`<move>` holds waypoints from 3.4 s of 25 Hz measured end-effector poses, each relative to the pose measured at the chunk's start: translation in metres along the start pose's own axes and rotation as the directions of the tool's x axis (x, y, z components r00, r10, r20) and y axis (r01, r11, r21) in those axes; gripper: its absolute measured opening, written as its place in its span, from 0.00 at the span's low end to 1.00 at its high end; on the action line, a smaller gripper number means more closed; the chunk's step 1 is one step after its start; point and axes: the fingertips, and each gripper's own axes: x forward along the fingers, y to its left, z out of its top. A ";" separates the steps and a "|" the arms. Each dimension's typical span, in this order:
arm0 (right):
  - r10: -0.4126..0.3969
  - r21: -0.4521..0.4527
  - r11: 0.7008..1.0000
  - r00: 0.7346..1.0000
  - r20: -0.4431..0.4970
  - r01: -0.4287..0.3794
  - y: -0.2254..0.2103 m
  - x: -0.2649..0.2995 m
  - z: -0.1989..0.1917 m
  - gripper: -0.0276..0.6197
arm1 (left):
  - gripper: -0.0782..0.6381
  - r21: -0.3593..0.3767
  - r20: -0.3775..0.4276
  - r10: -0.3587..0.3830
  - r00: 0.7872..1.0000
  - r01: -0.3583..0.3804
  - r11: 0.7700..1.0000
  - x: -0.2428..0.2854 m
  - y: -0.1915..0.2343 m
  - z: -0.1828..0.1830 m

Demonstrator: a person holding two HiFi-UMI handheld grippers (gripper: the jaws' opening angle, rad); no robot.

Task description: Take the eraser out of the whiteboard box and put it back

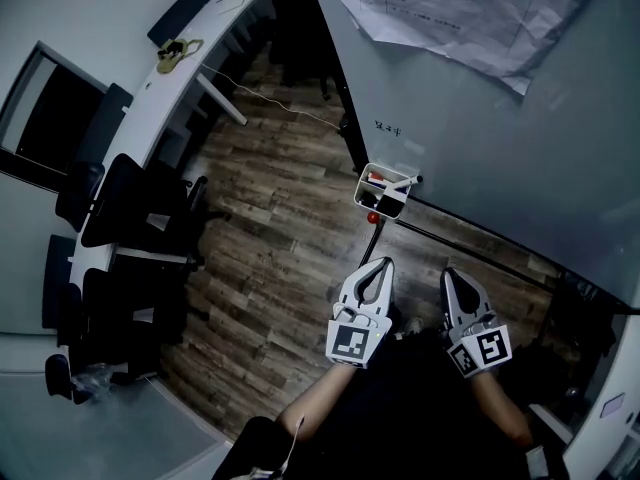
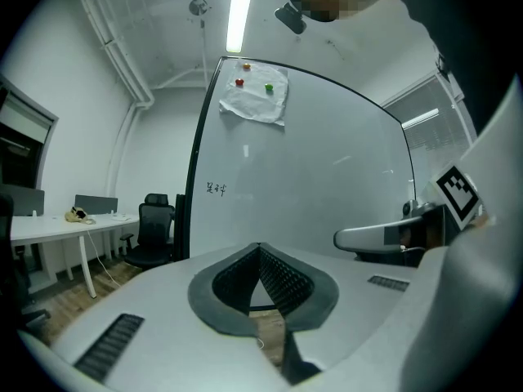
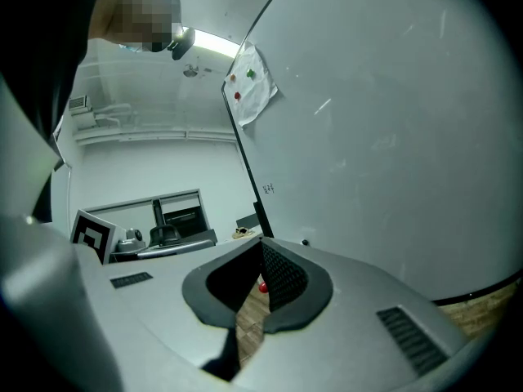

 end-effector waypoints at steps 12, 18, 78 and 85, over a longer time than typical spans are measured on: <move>-0.041 -0.006 0.999 0.999 -0.016 0.041 -0.018 0.047 -0.004 0.07 | 0.12 0.011 -0.035 -0.015 0.999 0.016 1.000 0.051 0.044 -0.024; -0.046 -0.003 0.999 0.999 -0.027 0.046 -0.021 0.064 -0.005 0.07 | 0.12 0.029 -0.074 -0.030 0.997 0.032 0.999 0.068 0.057 -0.035; -0.095 0.023 0.995 0.995 -0.012 0.096 -0.051 0.059 0.006 0.07 | 0.46 0.048 -0.212 0.030 0.977 -0.021 0.999 0.117 0.069 -0.062; -0.068 0.021 0.997 0.998 -0.003 0.068 -0.042 0.046 0.007 0.07 | 0.46 0.053 -0.151 0.052 0.987 -0.044 0.998 0.100 0.063 -0.035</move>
